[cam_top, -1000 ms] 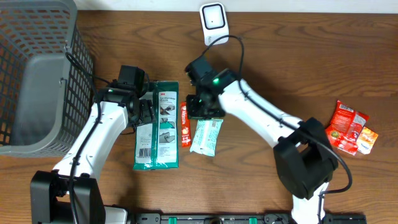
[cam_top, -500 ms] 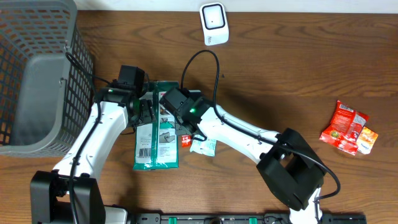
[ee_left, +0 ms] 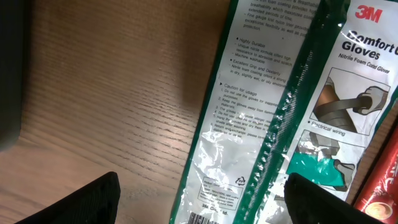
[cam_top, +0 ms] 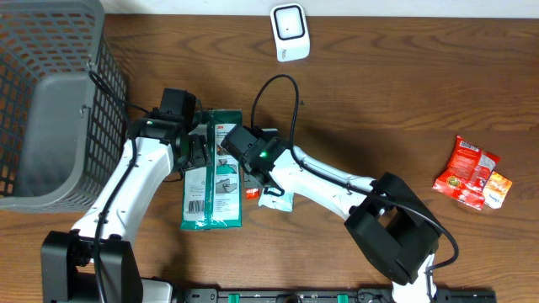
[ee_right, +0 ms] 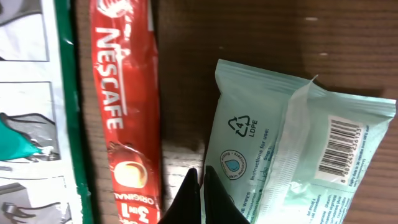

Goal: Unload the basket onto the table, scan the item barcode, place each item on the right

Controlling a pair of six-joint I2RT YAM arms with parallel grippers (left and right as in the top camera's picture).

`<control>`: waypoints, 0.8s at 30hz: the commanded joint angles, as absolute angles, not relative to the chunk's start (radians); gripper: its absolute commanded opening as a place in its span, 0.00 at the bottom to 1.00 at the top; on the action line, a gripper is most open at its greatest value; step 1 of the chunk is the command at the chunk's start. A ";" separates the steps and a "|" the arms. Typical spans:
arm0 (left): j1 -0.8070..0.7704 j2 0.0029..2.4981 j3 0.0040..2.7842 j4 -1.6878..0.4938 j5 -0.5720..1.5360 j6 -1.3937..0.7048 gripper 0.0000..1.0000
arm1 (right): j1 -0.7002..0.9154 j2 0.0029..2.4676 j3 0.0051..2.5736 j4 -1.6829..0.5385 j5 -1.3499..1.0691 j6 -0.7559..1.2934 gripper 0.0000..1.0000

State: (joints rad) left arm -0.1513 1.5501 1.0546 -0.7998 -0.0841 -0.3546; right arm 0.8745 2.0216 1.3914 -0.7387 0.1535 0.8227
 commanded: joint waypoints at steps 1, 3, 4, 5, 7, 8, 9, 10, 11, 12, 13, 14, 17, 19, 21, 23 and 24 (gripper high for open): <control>-0.145 1.543 1.070 -0.800 -0.090 -0.350 0.85 | 0.875 2.016 1.382 -0.756 0.215 0.783 0.01; -0.145 1.543 1.070 -0.800 -0.090 -0.350 0.85 | 0.871 2.016 1.382 -0.767 0.236 0.753 0.01; -0.145 1.543 1.070 -0.800 -0.090 -0.350 0.85 | 0.870 2.016 1.382 -0.773 0.242 0.740 0.01; -0.145 1.543 1.070 -0.800 -0.090 -0.350 0.85 | 0.869 2.016 1.382 -0.781 0.248 0.729 0.01; -0.145 1.543 1.070 -0.800 -0.090 -0.350 0.85 | 0.865 2.016 1.382 -0.797 0.259 0.716 0.01; -0.145 1.543 1.070 -0.800 -0.090 -0.350 0.85 | 0.863 2.016 1.382 -0.805 0.262 0.716 0.01; -0.145 1.543 1.070 -0.800 -0.090 -0.350 0.85 | 0.861 2.016 1.382 -0.809 0.262 0.716 0.01; -0.145 1.543 1.070 -0.800 -0.090 -0.350 0.85 | 0.860 2.016 1.382 -0.813 0.263 0.716 0.01; -0.145 1.543 1.070 -0.800 -0.090 -0.350 0.85 | 0.858 2.016 1.382 -0.817 0.265 0.716 0.02; -0.145 1.543 1.070 -0.800 -0.090 -0.350 0.85 | 0.857 2.016 1.382 -0.820 0.268 0.715 0.03; -0.145 1.543 1.070 -0.800 -0.090 -0.350 0.85 | 0.856 2.016 1.382 -0.824 0.274 0.705 0.03; -0.145 1.543 1.070 -0.800 -0.090 -0.350 0.85 | 0.856 2.016 1.382 -0.827 0.284 0.677 0.04; -0.145 1.543 1.070 -0.800 -0.090 -0.350 0.85 | 0.856 2.016 1.382 -0.833 0.291 0.585 0.07; -0.145 1.543 1.070 -0.800 -0.090 -0.350 0.85 | 0.856 2.016 1.382 -0.834 0.291 0.566 0.07; -0.145 1.543 1.070 -0.800 -0.090 -0.350 0.85 | 0.856 2.016 1.382 -0.833 0.291 0.567 0.07; -0.145 1.543 1.070 -0.800 -0.090 -0.350 0.85 | 0.851 2.016 1.382 -0.830 0.290 0.567 0.06; -0.145 1.543 1.070 -0.800 -0.090 -0.350 0.85 | 0.845 2.016 1.382 -0.831 0.286 0.567 0.02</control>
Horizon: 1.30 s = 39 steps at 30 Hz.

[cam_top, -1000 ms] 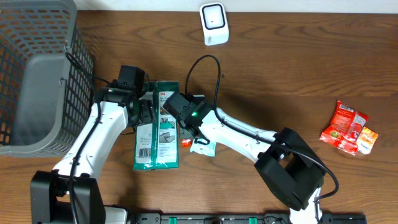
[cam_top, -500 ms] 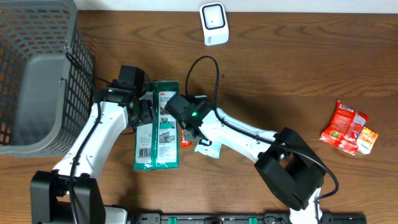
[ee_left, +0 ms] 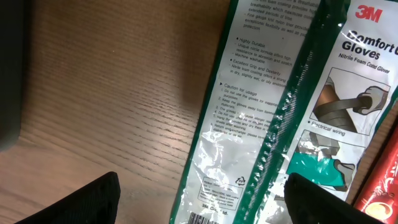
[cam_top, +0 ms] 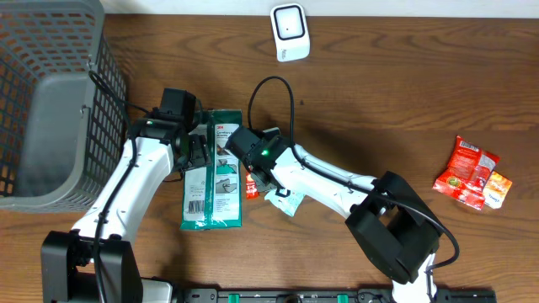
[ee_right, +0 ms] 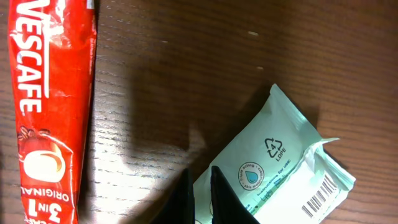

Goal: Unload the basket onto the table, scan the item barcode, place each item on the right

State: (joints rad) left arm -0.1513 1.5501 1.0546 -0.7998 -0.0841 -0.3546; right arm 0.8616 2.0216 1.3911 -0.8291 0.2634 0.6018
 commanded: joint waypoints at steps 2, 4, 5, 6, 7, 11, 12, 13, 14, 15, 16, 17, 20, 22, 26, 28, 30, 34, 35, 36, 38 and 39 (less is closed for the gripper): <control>-0.145 1.543 1.070 -0.800 -0.090 -0.350 0.85 | 0.830 2.013 1.386 -0.839 0.270 0.567 0.01; -0.145 1.543 1.070 -0.800 -0.090 -0.350 0.85 | 0.808 2.004 1.400 -0.859 0.235 0.567 0.01; -0.145 1.543 1.070 -0.800 -0.090 -0.350 0.85 | 0.794 1.994 1.411 -0.871 0.205 0.567 0.01; -0.145 1.543 1.070 -0.800 -0.090 -0.350 0.85 | 0.782 1.984 1.420 -0.877 0.178 0.567 0.01; -0.145 1.543 1.070 -0.800 -0.090 -0.350 0.85 | 0.771 1.972 1.428 -0.880 0.144 0.567 0.01; -0.145 1.543 1.070 -0.800 -0.090 -0.350 0.85 | 0.735 1.909 1.434 -0.871 0.051 0.567 0.01; -0.145 1.543 1.070 -0.800 -0.090 -0.350 0.85 | 0.731 1.901 1.434 -0.871 0.038 0.567 0.01; -0.145 1.543 1.070 -0.800 -0.090 -0.350 0.85 | 0.730 1.895 1.434 -0.872 0.022 0.567 0.02; -0.145 1.543 1.070 -0.800 -0.090 -0.350 0.85 | 0.730 1.895 1.434 -0.873 0.006 0.567 0.02; -0.145 1.543 1.070 -0.800 -0.090 -0.350 0.85 | 0.732 1.896 1.433 -0.873 -0.008 0.567 0.02; -0.145 1.543 1.070 -0.800 -0.090 -0.350 0.85 | 0.737 1.900 1.428 -0.872 -0.023 0.568 0.02; -0.145 1.543 1.070 -0.800 -0.090 -0.350 0.85 | 0.743 1.902 1.422 -0.870 -0.032 0.569 0.01; -0.145 1.543 1.070 -0.800 -0.090 -0.350 0.85 | 0.773 1.913 1.399 -0.867 -0.031 0.579 0.01; -0.145 1.543 1.070 -0.800 -0.090 -0.350 0.85 | 0.795 1.926 1.390 -0.865 -0.031 0.579 0.01; -0.145 1.543 1.070 -0.800 -0.090 -0.350 0.85 | 0.848 1.953 1.386 -0.864 -0.031 0.583 0.01; -0.145 1.543 1.070 -0.800 -0.090 -0.350 0.85 | 0.874 1.966 1.386 -0.864 -0.031 0.583 0.01; -0.145 1.543 1.070 -0.800 -0.090 -0.350 0.85 | 0.899 1.979 1.386 -0.864 -0.031 0.583 0.01; -0.145 1.543 1.070 -0.800 -0.090 -0.350 0.85 | 0.933 1.991 1.386 -0.864 -0.027 0.583 0.01; -0.145 1.543 1.070 -0.800 -0.090 -0.350 0.85 | 0.939 1.995 1.386 -0.865 -0.027 0.584 0.01; -0.145 1.543 1.070 -0.800 -0.090 -0.350 0.85 | 0.945 1.996 1.386 -0.869 -0.027 0.592 0.01; -0.145 1.543 1.070 -0.800 -0.090 -0.350 0.85 | 0.950 1.998 1.381 -0.876 -0.027 0.615 0.01; -0.145 1.543 1.070 -0.800 -0.090 -0.350 0.85 | 0.951 1.998 1.376 -0.876 -0.027 0.626 0.01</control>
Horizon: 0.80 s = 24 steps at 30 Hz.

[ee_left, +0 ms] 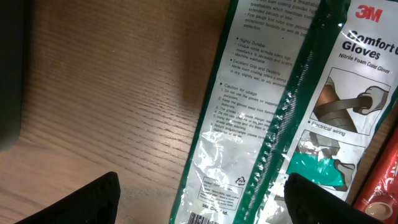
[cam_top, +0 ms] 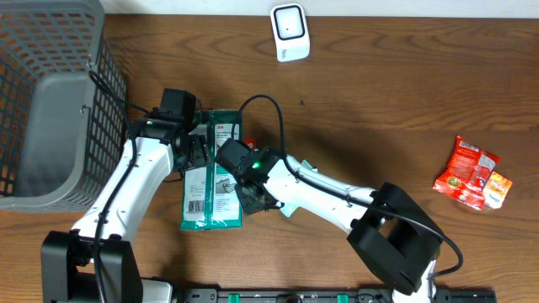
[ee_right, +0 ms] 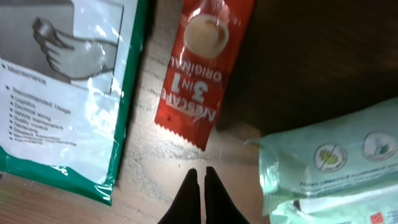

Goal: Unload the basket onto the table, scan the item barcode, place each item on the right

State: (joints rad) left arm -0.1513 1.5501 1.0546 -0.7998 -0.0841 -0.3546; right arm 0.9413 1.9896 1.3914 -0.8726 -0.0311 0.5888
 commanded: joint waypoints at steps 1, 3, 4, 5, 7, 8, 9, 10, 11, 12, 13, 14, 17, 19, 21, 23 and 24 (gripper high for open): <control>-0.145 1.543 1.070 -0.800 -0.090 -0.350 0.85 | 0.951 1.998 1.369 -0.876 -0.022 0.641 0.01; -0.145 1.543 1.070 -0.800 -0.090 -0.350 0.85 | 0.949 1.998 1.355 -0.876 0.017 0.673 0.01; -0.145 1.543 1.070 -0.800 -0.090 -0.350 0.85 | 0.948 1.998 1.346 -0.876 0.043 0.691 0.01; -0.145 1.543 1.070 -0.800 -0.090 -0.350 0.85 | 0.945 1.998 1.337 -0.878 0.064 0.708 0.01; -0.145 1.543 1.070 -0.800 -0.090 -0.350 0.85 | 0.937 1.998 1.324 -0.883 0.084 0.742 0.01; -0.145 1.543 1.070 -0.800 -0.090 -0.350 0.85 | 0.932 1.998 1.316 -0.883 0.086 0.749 0.01; -0.145 1.543 1.070 -0.800 -0.090 -0.350 0.85 | 0.926 1.998 1.312 -0.883 0.088 0.749 0.01; -0.145 1.543 1.070 -0.800 -0.090 -0.350 0.85 | 0.916 1.998 1.308 -0.884 0.097 0.748 0.01; -0.145 1.543 1.070 -0.800 -0.090 -0.350 0.85 | 0.905 1.998 1.305 -0.888 0.107 0.748 0.01; -0.145 1.543 1.070 -0.800 -0.090 -0.350 0.85 | 0.896 1.998 1.304 -0.892 0.115 0.748 0.01; -0.145 1.543 1.070 -0.800 -0.090 -0.350 0.85 | 0.876 1.998 1.304 -0.907 0.124 0.748 0.01; -0.145 1.543 1.070 -0.800 -0.090 -0.350 0.85 | 0.864 1.998 1.304 -0.918 0.127 0.747 0.01; -0.145 1.543 1.070 -0.800 -0.090 -0.350 0.85 | 0.829 1.998 1.304 -0.955 0.131 0.747 0.01; -0.145 1.543 1.070 -0.800 -0.090 -0.350 0.85 | 0.802 1.998 1.304 -0.982 0.131 0.743 0.01; -0.145 1.543 1.070 -0.800 -0.090 -0.350 0.85 | 0.777 1.998 1.304 -1.010 0.130 0.743 0.01; -0.145 1.543 1.070 -0.800 -0.090 -0.350 0.85 | 0.755 1.998 1.304 -1.042 0.131 0.742 0.02; -0.145 1.543 1.070 -0.800 -0.090 -0.350 0.85 | 0.744 1.998 1.304 -1.058 0.130 0.729 0.01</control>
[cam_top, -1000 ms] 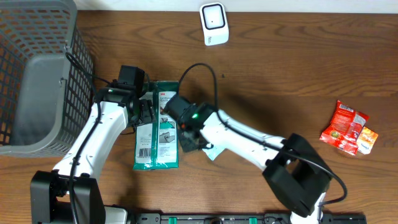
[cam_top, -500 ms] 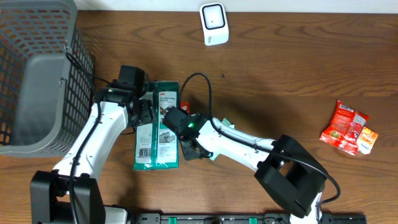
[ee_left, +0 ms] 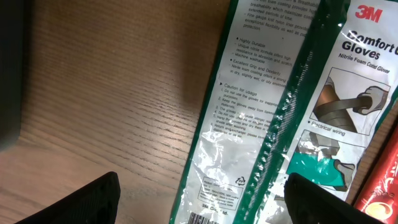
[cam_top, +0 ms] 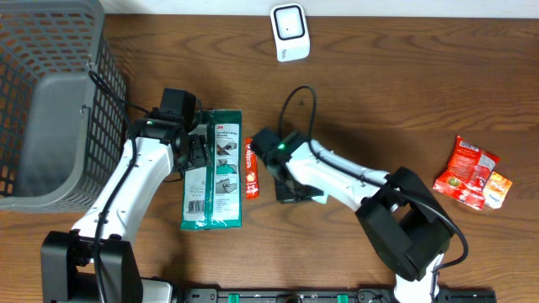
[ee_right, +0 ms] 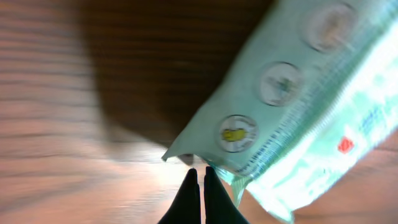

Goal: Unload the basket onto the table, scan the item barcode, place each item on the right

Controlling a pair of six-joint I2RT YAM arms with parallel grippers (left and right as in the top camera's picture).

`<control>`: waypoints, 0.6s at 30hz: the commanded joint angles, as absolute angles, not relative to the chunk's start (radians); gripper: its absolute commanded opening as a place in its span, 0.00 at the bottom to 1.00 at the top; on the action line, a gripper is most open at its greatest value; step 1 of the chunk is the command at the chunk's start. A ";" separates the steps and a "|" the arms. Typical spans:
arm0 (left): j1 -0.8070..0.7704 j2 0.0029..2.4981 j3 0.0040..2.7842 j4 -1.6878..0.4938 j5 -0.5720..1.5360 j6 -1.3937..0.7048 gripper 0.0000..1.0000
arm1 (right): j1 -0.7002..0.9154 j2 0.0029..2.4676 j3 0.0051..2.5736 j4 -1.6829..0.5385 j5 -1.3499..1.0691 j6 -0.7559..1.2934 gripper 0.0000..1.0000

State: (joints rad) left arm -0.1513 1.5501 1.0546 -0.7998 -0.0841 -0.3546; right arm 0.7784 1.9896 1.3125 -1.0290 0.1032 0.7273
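A pale green wipes pack [ee_right: 298, 106] fills the upper right of the right wrist view, blurred. My right gripper [ee_right: 200, 175] is shut, its tips at the pack's lower left corner, with nothing seen between them. Overhead, that gripper [cam_top: 291, 187] sits right of a red Nescafe stick [cam_top: 251, 168] and hides most of the pack. The green 3M gloves pack [cam_top: 212, 168] lies left of the stick. My left gripper [ee_left: 199, 199] hangs open over the gloves pack [ee_left: 280, 106]. The white scanner [cam_top: 290, 32] stands at the table's far edge.
A grey wire basket [cam_top: 50, 101] takes up the far left corner, close to my left arm. Red snack packets [cam_top: 472, 172] lie at the right side. The right arm's black cable [cam_top: 295, 101] loops above the table's middle.
My right gripper, still shut, has moved from the lower end of the Nescafe stick beside the gloves pack to the right, onto the wipes pack's corner. The stick now shows whole overhead. The left arm is unchanged.
My right gripper stood shut between the stick and the wipes pack. Then the pack lay turned, lower right of the tips. Then the gripper was below the stick by the gloves pack, and now at the wipes pack's corner. My left gripper stayed open over the gloves pack.
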 commanded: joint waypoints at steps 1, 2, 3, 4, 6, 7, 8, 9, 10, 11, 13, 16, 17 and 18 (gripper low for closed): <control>-0.145 1.543 1.070 -0.800 -0.090 -0.350 0.85 | 0.735 1.998 1.304 -1.069 0.130 0.714 0.01; -0.145 1.543 1.070 -0.800 -0.090 -0.350 0.85 | 0.725 1.998 1.304 -1.082 0.130 0.693 0.01; -0.145 1.543 1.070 -0.800 -0.090 -0.350 0.85 | 0.715 1.998 1.304 -1.094 0.130 0.673 0.01; -0.145 1.543 1.070 -0.800 -0.090 -0.350 0.85 | 0.706 1.998 1.304 -1.100 0.130 0.656 0.01; -0.145 1.543 1.070 -0.800 -0.090 -0.350 0.85 | 0.684 1.998 1.305 -1.113 0.130 0.628 0.01; -0.145 1.543 1.070 -0.800 -0.090 -0.350 0.85 | 0.671 1.998 1.306 -1.121 0.130 0.621 0.01; -0.145 1.543 1.070 -0.800 -0.090 -0.350 0.85 | 0.659 1.997 1.307 -1.126 0.130 0.619 0.01; -0.145 1.543 1.070 -0.800 -0.090 -0.350 0.85 | 0.645 1.996 1.309 -1.135 0.129 0.619 0.01; -0.145 1.543 1.070 -0.800 -0.090 -0.350 0.85 | 0.632 1.995 1.310 -1.140 0.124 0.617 0.01; -0.145 1.543 1.070 -0.800 -0.090 -0.350 0.85 | 0.617 1.995 1.311 -1.143 0.107 0.601 0.01; -0.145 1.543 1.070 -0.800 -0.090 -0.350 0.85 | 0.591 1.991 1.313 -1.146 0.054 0.540 0.01; -0.145 1.543 1.070 -0.800 -0.090 -0.350 0.85 | 0.556 1.988 1.328 -1.164 -0.048 0.434 0.01; -0.145 1.543 1.070 -0.800 -0.090 -0.350 0.85 | 0.547 1.987 1.333 -1.172 -0.069 0.409 0.01; -0.145 1.543 1.070 -0.800 -0.090 -0.350 0.85 | 0.538 1.985 1.339 -1.180 -0.084 0.390 0.01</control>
State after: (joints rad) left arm -0.1513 1.5501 1.0546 -0.7998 -0.0841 -0.3546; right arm 0.5640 1.9896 1.3136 -1.1671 0.0143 0.5125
